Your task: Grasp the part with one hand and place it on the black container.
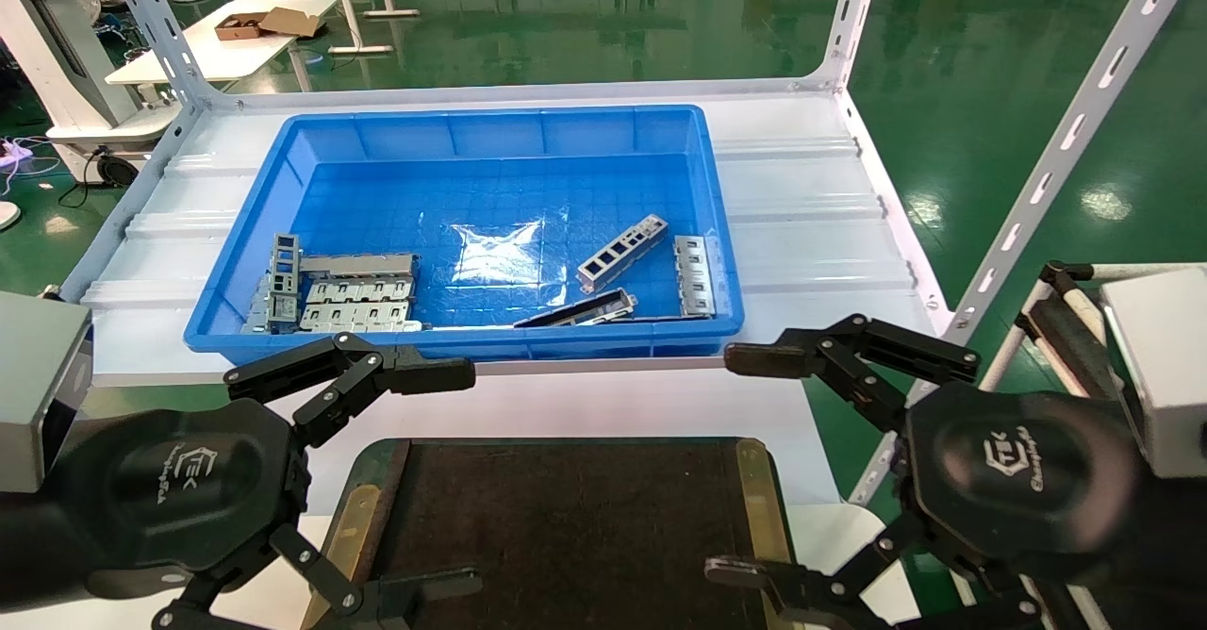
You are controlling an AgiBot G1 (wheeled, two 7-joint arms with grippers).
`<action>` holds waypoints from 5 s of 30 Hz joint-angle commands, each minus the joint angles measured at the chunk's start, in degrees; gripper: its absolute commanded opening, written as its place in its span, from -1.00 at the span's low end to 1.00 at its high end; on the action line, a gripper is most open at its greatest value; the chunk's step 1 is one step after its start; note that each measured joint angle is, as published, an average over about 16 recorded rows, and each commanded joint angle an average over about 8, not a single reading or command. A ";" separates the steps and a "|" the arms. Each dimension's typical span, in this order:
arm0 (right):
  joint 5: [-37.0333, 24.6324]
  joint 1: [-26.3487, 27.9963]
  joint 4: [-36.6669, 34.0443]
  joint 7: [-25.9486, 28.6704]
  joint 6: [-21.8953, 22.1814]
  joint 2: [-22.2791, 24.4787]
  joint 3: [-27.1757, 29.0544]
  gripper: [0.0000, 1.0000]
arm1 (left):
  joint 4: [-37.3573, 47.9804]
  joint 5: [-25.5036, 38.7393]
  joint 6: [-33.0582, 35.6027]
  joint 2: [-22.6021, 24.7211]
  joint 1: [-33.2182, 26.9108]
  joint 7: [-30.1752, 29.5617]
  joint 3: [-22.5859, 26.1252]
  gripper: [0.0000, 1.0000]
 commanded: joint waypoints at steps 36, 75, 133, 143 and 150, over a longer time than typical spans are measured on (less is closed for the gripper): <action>0.00 0.00 0.00 0.00 0.00 0.00 0.00 1.00 | 0.00 0.00 0.00 0.00 0.00 0.00 0.00 1.00; 0.01 0.03 -0.04 -0.02 -0.02 0.00 -0.03 1.00 | -2.91 10.51 -15.40 6.39 -4.36 -3.76 3.20 1.00; 0.06 0.05 -0.04 -0.06 0.01 0.02 -0.10 -1.00 | 48.88 31.90 -49.77 42.84 -26.84 -1.80 26.09 -1.00; 0.07 0.05 -0.04 -0.06 0.02 0.03 -0.11 -1.00 | 49.56 28.90 -51.29 42.73 -26.23 -1.59 29.29 -1.00; 0.07 0.05 -0.04 -0.07 0.02 0.03 -0.12 -1.00 | 49.75 26.18 -51.79 42.62 -25.87 -1.00 30.38 -1.00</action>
